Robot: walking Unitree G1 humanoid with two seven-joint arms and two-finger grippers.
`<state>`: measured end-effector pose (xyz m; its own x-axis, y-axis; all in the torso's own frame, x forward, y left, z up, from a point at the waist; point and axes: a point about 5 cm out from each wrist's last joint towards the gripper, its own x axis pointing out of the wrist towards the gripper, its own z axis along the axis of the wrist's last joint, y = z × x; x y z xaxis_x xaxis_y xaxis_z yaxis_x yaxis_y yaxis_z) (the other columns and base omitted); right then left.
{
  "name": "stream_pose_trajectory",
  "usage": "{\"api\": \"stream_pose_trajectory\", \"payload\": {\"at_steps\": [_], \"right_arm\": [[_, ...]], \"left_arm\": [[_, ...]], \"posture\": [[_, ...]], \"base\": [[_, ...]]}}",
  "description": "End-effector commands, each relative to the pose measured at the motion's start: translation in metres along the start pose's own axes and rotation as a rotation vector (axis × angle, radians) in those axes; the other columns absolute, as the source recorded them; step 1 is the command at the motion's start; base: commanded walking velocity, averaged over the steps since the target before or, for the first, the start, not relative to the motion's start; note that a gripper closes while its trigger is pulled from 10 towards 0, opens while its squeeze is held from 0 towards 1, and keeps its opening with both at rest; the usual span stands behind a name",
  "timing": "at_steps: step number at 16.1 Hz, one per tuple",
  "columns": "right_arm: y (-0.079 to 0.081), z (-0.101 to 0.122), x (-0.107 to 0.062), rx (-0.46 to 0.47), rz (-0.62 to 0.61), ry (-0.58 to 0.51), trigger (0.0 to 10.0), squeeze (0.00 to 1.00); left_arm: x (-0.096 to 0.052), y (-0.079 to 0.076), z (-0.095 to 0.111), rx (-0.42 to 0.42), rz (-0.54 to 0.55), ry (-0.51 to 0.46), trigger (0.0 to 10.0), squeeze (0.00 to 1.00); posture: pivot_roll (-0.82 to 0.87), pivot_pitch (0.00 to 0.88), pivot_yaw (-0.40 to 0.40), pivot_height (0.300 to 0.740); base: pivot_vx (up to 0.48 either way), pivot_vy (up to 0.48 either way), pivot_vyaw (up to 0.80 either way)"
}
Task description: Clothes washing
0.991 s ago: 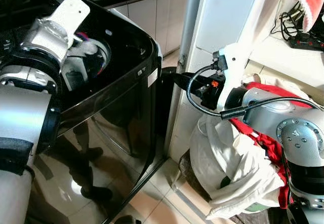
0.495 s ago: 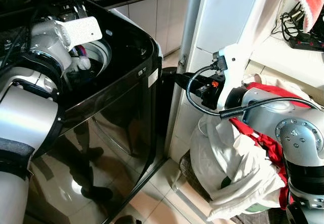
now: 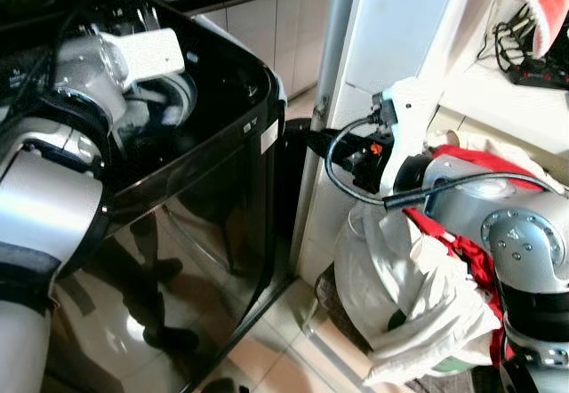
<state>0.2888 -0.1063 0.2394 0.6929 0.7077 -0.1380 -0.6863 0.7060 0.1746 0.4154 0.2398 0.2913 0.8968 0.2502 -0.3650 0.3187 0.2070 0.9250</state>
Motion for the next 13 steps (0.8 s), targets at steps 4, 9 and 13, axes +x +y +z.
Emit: {"api": "stream_pose_trajectory", "payload": {"at_steps": [4,9,13], "right_arm": [[-0.002,0.0,-0.003,-0.003,-0.01,-0.008,10.0,0.0],[-0.022,0.012,-0.015,0.051,-0.246,-0.193,10.0,0.0],[-0.022,0.012,-0.015,0.051,-0.246,-0.193,10.0,0.0]], "left_arm": [[0.0,0.002,-0.003,0.01,0.057,0.036,10.0,0.0],[-0.034,0.015,0.093,-0.895,0.019,-0.715,10.0,0.0],[-0.034,0.015,0.093,-0.895,0.019,-0.715,10.0,0.0]], "posture": [[-0.02,0.0,0.008,0.74],[-0.03,0.0,0.024,0.74],[-0.03,0.0,0.024,0.74]], "base": [[0.0,0.0,0.0],[0.0,0.0,0.0],[0.0,0.0,0.0]]}}
